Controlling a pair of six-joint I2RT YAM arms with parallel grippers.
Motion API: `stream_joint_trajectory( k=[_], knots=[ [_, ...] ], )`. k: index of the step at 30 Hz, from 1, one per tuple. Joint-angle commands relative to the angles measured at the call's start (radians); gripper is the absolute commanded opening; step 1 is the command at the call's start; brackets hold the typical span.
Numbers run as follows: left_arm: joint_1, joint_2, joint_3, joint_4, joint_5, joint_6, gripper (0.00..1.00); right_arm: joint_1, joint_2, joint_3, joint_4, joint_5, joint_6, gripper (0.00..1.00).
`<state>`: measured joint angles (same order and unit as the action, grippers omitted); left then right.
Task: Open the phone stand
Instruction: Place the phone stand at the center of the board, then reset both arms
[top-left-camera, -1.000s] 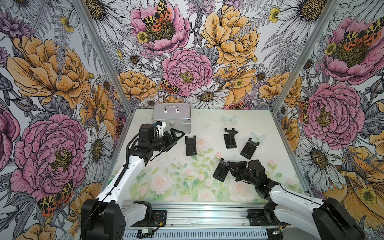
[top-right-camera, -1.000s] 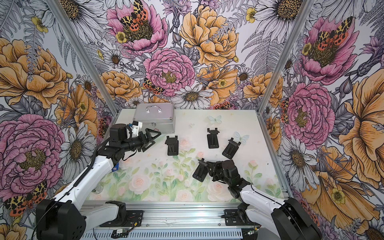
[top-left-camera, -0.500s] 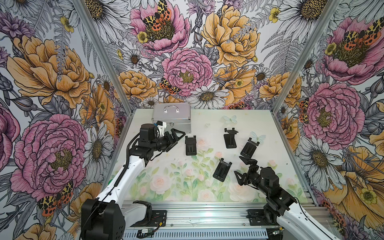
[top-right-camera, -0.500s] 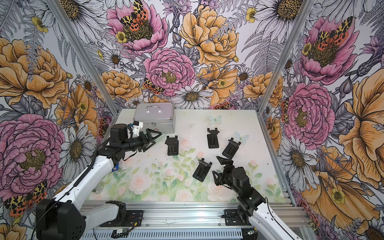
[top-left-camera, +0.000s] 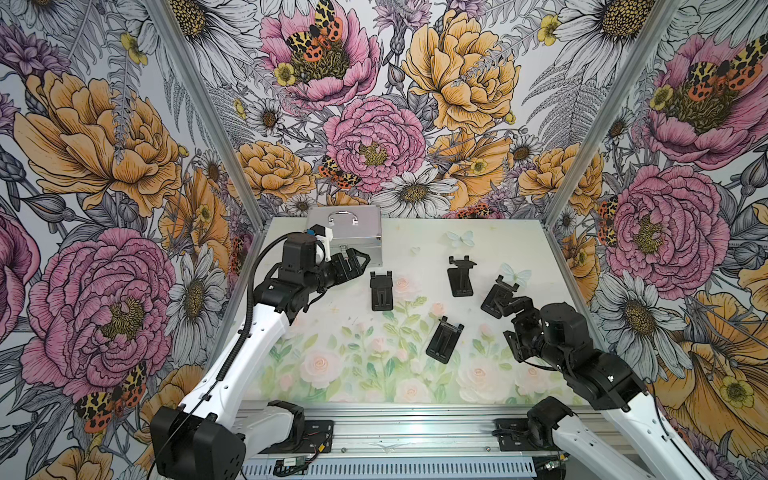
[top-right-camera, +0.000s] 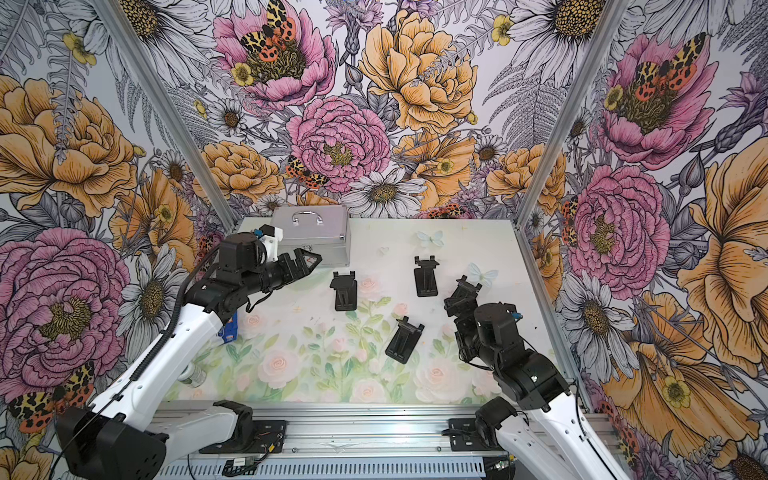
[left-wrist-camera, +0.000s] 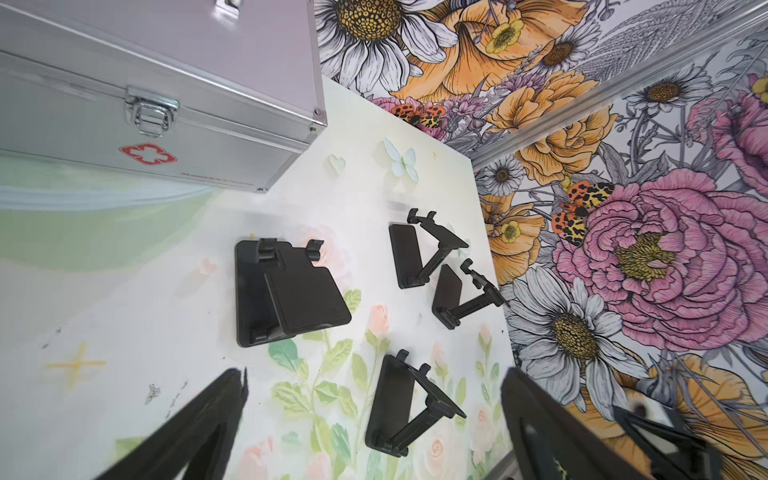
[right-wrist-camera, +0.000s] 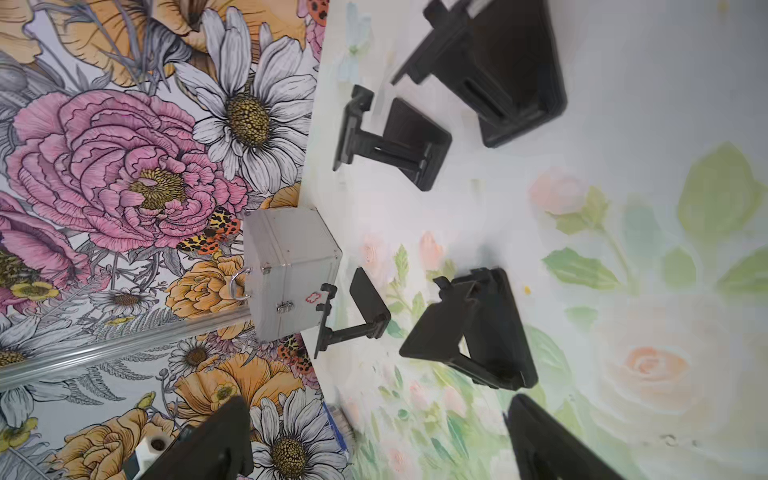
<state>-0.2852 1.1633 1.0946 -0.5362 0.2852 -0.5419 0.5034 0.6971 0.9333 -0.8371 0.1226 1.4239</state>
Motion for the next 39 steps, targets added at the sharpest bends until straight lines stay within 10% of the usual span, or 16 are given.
stream_joint_trajectory(
  k=[1, 6, 11, 24, 39],
  knots=[
    [-0.031, -0.012, -0.006, -0.066, -0.288, 0.129, 0.99, 0.024, 0.130, 0.227, -0.117, 0.273, -0.552, 0.99],
    [-0.070, -0.014, -0.087, 0.044, -0.603, 0.256, 0.99, 0.006, 0.183, 0.185, 0.093, 0.581, -0.874, 0.99],
    [0.022, -0.062, -0.298, 0.353, -0.732, 0.319, 0.99, -0.072, 0.172, -0.122, 0.480, 0.612, -1.101, 0.99],
    [0.220, 0.057, -0.602, 0.903, -0.620, 0.423, 0.99, -0.338, 0.326, -0.582, 1.151, 0.434, -1.252, 0.99],
    [0.279, 0.353, -0.704, 1.394, -0.503, 0.523, 0.99, -0.435, 0.683, -0.510, 1.483, 0.238, -1.382, 0.99]
  ],
)
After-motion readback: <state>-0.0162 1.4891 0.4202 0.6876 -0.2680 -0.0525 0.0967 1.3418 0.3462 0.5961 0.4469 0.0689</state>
